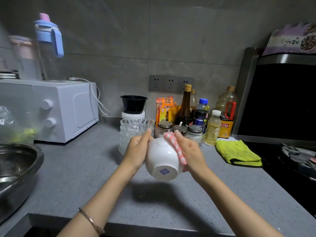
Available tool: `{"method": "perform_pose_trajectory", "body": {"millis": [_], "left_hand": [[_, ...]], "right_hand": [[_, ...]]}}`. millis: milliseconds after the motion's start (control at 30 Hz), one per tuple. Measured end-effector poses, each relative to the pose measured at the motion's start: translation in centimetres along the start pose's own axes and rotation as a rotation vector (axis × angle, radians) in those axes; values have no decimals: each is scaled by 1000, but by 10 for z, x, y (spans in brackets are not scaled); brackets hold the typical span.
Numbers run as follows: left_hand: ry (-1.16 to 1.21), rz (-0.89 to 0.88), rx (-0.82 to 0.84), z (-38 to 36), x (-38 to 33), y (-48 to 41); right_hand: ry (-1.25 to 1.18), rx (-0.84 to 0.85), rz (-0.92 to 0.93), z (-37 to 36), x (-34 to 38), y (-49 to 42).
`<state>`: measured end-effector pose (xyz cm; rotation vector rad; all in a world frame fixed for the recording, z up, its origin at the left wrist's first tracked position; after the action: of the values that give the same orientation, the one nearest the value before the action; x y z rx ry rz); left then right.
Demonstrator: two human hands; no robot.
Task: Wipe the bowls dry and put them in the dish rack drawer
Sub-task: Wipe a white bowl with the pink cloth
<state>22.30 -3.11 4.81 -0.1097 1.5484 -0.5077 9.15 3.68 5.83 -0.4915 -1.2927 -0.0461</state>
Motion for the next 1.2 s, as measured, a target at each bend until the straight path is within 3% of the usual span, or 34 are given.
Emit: {"method": "perform_pose_trajectory", "body": {"millis": [100, 200, 333, 433, 567, 900, 1033, 1200], "left_hand": [[-111, -81, 39, -7, -3, 0], [-17, -66, -79, -4, 2, -2], [181, 95, -279, 2, 8, -1], [238, 164, -353, 6, 10, -2], [222, 159, -238, 1, 14, 2], [375, 214, -324, 1, 21, 13], [505, 247, -304, 2, 27, 15], [259, 178, -195, 7, 26, 9]], "right_hand": [[-26, 49, 59, -5, -1, 0], [21, 4, 190, -8, -4, 1], [122, 3, 388, -14, -11, 16], [364, 0, 548, -25, -16, 29], [687, -77, 744, -32, -8, 28], [-93, -30, 150, -23, -3, 1], [-156, -5, -96, -21, -24, 1], [-31, -40, -90, -15, -19, -4]]}}
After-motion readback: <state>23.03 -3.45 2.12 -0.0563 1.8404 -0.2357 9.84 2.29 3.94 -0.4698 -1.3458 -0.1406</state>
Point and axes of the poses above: each hand's wrist, its own y-axis away from the middle knuckle, its own z-axis out of the back of the hand, x = y × z, the point moved 4 cm from there along -y, towards the middle knuckle, and after that the axes turned 5 degrees about -z, right-handed, at the moved point
